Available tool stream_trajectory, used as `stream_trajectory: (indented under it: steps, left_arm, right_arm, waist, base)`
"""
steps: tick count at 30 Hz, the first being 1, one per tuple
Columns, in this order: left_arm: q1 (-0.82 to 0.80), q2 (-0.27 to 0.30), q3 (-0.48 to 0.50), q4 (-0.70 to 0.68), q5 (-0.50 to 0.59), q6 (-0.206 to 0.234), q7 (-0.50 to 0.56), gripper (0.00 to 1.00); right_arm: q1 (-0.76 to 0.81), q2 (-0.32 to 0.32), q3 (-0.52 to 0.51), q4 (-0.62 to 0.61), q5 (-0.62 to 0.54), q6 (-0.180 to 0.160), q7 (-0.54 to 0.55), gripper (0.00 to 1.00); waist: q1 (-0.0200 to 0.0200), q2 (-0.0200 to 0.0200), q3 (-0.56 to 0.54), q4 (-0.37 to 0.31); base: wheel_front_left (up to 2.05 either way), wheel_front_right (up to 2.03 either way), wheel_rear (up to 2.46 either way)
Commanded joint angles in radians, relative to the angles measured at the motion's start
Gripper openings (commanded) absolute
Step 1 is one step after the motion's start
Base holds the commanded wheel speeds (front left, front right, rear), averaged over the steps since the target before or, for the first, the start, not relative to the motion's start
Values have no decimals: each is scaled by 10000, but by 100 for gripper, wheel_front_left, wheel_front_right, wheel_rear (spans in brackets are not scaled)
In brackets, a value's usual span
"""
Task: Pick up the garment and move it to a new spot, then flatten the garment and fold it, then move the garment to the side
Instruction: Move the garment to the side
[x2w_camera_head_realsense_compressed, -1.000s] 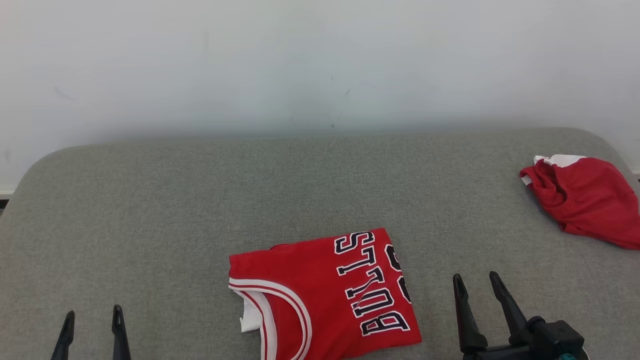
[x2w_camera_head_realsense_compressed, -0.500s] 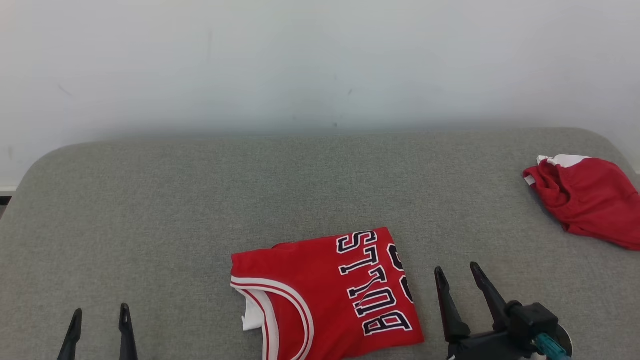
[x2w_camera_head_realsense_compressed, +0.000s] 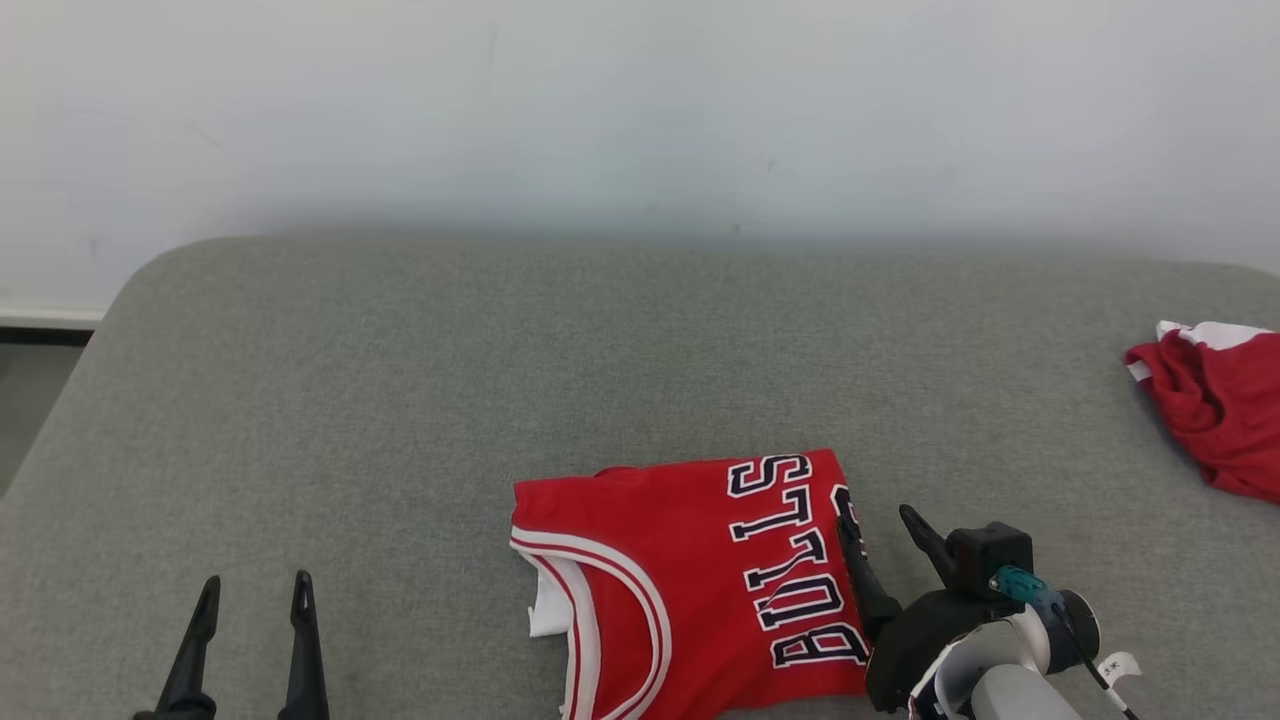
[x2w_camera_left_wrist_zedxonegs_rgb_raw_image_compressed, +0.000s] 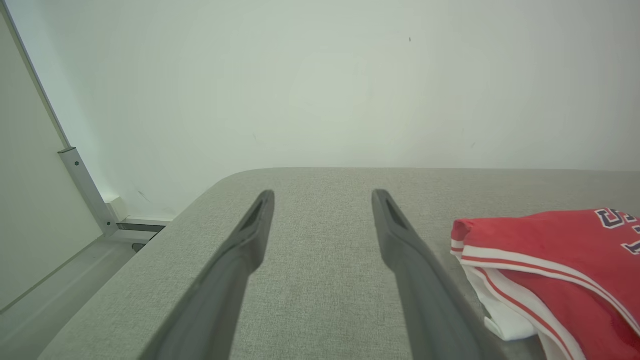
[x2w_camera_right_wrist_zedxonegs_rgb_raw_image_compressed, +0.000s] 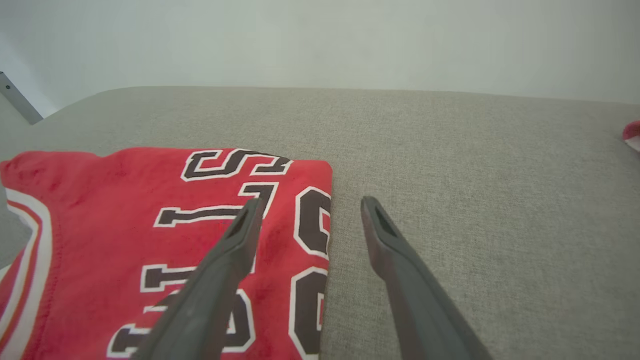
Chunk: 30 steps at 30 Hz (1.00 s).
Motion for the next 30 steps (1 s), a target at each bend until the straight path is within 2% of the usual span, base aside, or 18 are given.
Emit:
stream_trajectory:
  steps: [1, 7, 13, 16, 20, 24, 30]
  left_arm:
    - [-153, -15, -18, 8, 0, 8, -31, 100]
    - [-331, -49, -41, 59, -53, 0, -31, 100]
    - [-509, -73, -101, 107, -30, -11, -31, 100]
    - [-484, -83, -81, 123, -49, -11, -31, 100]
    - [-489, -93, -19, 156, -89, -9, -31, 100]
    - [-568, -106, -25, 144, -138, -20, -31, 100]
    - [-855, -113, -193, 100, -176, -70, -31, 100]
  right_arm:
    - [-222, -28, 27, 396, 71, -29, -83, 100]
    - [-1088, -30, 258, 2398, 226, -29, -204, 100]
    - [-1535, 242, 953, 3687, 740, -29, -308, 100]
    - [-1683, 341, 1330, 3995, 1196, -13, -333, 0]
    - [-1910, 306, 1722, 4163, 1850, -16, -376, 0]
    - [-2421, 2, 2015, 3997, 2098, -18, -549, 0]
    - [-3596, -727, 2579, 3675, 2446, -16, -704, 0]
  waist:
    - [0, -1, 236, 205]
    - [0, -1, 500, 282]
    - [0, -1, 637, 319]
    - [0, -1, 643, 298]
    - [0, -1, 659, 215]
    - [0, -1, 751, 121]
    - [0, -1, 1282, -174]
  base:
    - [0, 0, 0]
    - [0, 0, 0]
    - [0, 0, 0]
    - [0, 0, 0]
    - [0, 0, 0]
    - [0, 0, 0]
    - [0, 0, 0]
